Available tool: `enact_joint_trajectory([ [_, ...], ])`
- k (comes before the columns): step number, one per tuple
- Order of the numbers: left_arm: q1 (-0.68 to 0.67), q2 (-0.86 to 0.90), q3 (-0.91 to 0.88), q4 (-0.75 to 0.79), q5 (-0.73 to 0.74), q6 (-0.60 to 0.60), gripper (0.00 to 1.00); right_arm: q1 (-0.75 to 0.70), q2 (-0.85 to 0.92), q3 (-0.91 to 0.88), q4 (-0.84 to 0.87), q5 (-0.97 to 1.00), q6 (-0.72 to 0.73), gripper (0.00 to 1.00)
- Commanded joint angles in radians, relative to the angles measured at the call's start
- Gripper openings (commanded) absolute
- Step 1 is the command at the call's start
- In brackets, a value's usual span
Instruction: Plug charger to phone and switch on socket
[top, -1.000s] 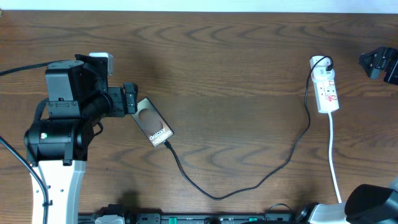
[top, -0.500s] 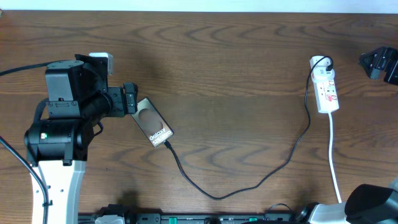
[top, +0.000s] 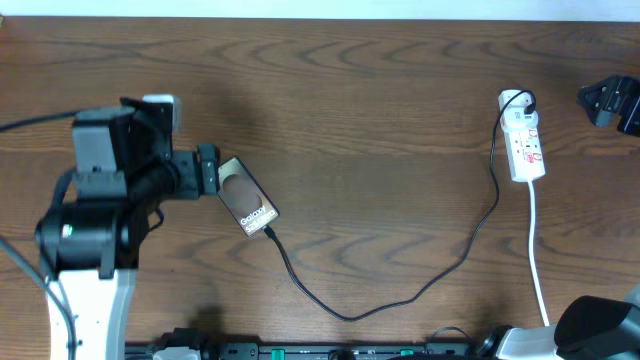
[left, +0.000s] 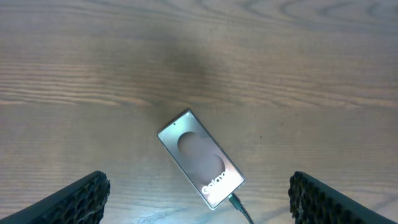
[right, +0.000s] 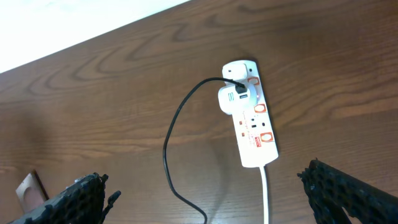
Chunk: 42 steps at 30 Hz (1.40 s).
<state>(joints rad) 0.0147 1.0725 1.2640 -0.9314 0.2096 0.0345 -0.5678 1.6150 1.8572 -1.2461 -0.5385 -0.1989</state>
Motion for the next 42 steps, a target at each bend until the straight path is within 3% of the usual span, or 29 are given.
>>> enact_joint_trajectory([
  [1,-0.005,-0.129,-0.058,0.01,-0.021,0.015,0.93,-0.001,-0.005,0.007,-0.003,-0.002,0.011,0.99],
  [12,-0.005,-0.654,-0.529,0.473,-0.012,0.014,0.93,-0.001,-0.005,0.007,-0.003,-0.002,0.011,0.99],
  [18,0.016,-0.842,-0.726,0.596,0.023,0.014,0.93,-0.001,-0.005,0.007,-0.003,-0.002,0.011,0.99],
  [31,0.019,-1.072,-1.076,0.723,0.094,0.013,0.93,-0.001,-0.005,0.007,-0.003,-0.002,0.011,0.99],
  [42,0.019,-1.071,-1.21,0.76,0.094,-0.039,0.93,-0.001,-0.005,0.007,-0.003,-0.002,0.011,0.99],
])
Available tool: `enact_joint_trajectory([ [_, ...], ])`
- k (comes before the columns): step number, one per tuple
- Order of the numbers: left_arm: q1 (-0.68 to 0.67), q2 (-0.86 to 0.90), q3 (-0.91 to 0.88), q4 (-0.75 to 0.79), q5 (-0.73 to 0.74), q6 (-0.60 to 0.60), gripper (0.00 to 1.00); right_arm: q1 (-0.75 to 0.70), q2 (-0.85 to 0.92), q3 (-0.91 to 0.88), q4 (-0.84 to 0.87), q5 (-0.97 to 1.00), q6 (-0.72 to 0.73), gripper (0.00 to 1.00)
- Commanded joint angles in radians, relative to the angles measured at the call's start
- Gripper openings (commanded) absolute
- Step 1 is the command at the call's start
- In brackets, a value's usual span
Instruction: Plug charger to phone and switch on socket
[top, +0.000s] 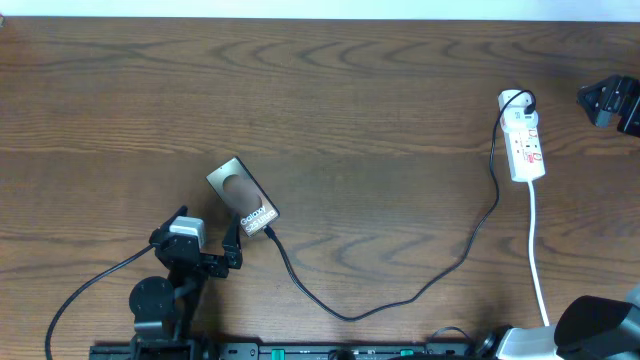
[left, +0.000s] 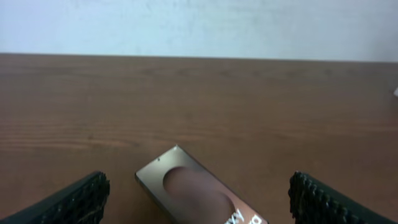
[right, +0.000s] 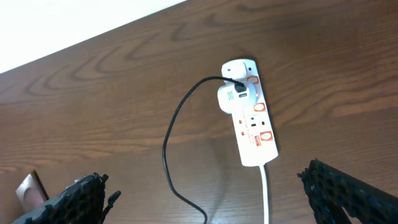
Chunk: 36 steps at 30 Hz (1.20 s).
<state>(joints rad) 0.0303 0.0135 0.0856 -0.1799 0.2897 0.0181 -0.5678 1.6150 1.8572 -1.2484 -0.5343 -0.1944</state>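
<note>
The phone lies face up on the brown table, slanted, its screen lit with "Galaxy" lettering. A black cable runs from the phone's lower end to a white adapter plugged into the white power strip. The strip has orange-red switches. My left gripper is low at the near edge and open. The phone lies just ahead between its fingers, apart from them. My right gripper is open and empty, high above the table, well short of the strip.
A black object sits at the far right edge of the table. The strip's white lead runs to the near edge. The right arm's base is at the bottom right corner.
My left arm stood raised at the left with its gripper looking down on the phone; now it is drawn back low at the near edge, facing the phone level. Phone, cable and right arm are unchanged.
</note>
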Motion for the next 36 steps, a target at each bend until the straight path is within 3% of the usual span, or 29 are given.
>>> enact_joint_trajectory([
  [1,0.004,-0.012,-0.031,0.01,0.012,-0.023,0.93,-0.001,-0.005,0.007,-0.001,-0.006,0.006,0.99],
  [8,0.004,-0.012,-0.031,0.01,0.005,-0.023,0.93,-0.001,-0.005,0.007,-0.001,0.003,0.006,0.99],
  [11,0.004,-0.012,-0.034,0.031,-0.084,-0.084,0.93,-0.001,-0.005,0.007,-0.001,0.014,0.006,0.99],
  [16,0.004,-0.012,-0.083,0.282,-0.175,-0.162,0.93,-0.001,-0.005,0.007,-0.001,0.035,0.006,0.99],
  [20,0.004,-0.012,-0.082,0.217,-0.175,-0.157,0.93,-0.001,-0.005,0.007,-0.001,0.035,0.006,0.99],
  [22,0.004,-0.012,-0.082,0.104,-0.176,-0.153,0.93,-0.001,-0.005,0.007,-0.001,0.035,0.006,0.99],
  [36,0.003,-0.012,-0.082,0.115,-0.179,-0.135,0.93,-0.001,-0.005,0.007,-0.001,0.035,0.006,0.99],
])
